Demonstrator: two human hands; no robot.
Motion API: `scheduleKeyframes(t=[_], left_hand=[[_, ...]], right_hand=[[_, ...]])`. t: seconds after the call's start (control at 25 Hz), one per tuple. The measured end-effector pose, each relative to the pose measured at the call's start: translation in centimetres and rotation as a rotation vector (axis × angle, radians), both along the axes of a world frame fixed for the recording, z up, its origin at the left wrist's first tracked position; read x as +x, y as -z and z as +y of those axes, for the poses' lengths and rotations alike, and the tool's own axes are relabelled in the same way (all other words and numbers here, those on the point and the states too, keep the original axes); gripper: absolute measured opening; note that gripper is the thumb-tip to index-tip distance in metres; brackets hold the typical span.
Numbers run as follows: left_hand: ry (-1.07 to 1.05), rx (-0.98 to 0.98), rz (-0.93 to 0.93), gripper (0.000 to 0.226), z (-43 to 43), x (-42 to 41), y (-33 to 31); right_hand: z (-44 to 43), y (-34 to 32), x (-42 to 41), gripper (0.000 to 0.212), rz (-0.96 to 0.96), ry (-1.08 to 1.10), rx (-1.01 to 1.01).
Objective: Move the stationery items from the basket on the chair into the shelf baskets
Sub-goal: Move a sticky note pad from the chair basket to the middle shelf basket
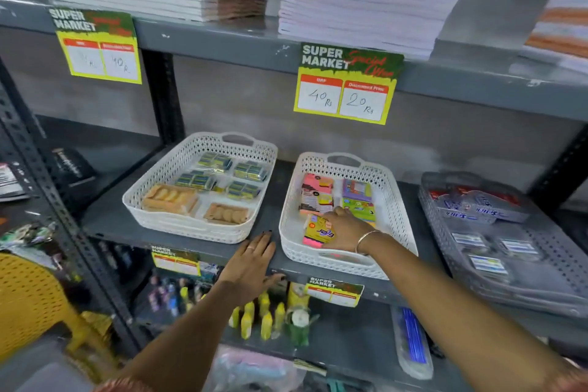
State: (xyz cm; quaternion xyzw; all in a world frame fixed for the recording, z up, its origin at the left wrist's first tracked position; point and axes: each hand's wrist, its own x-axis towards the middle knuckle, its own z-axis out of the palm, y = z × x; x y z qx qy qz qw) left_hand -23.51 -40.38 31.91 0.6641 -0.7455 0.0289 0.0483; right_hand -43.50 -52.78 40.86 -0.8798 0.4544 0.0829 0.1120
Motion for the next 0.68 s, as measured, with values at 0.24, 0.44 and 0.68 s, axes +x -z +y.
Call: scheduleKeyframes(t=[0.24, 0.44, 0.68], left_hand=[[-0.030, -0.001, -0.010, 0.079, -0.5, 0.3, 1.3], [-0.016, -0.017, -0.007, 0.075, -0.6, 0.3, 1.6], [0.002, -0.058, -0.048, 0.087, -0.5, 0.1, 1.2]], right_hand=[[-0.7, 1.9, 2.1, 0.064, 0.098, 0.014, 0.064], [-1.0, 2.0, 2.4, 0.065, 0.120, 0.027, 0.076], [-0.7, 0.6, 2.5, 0.074, 0.140, 0.007, 0.089]])
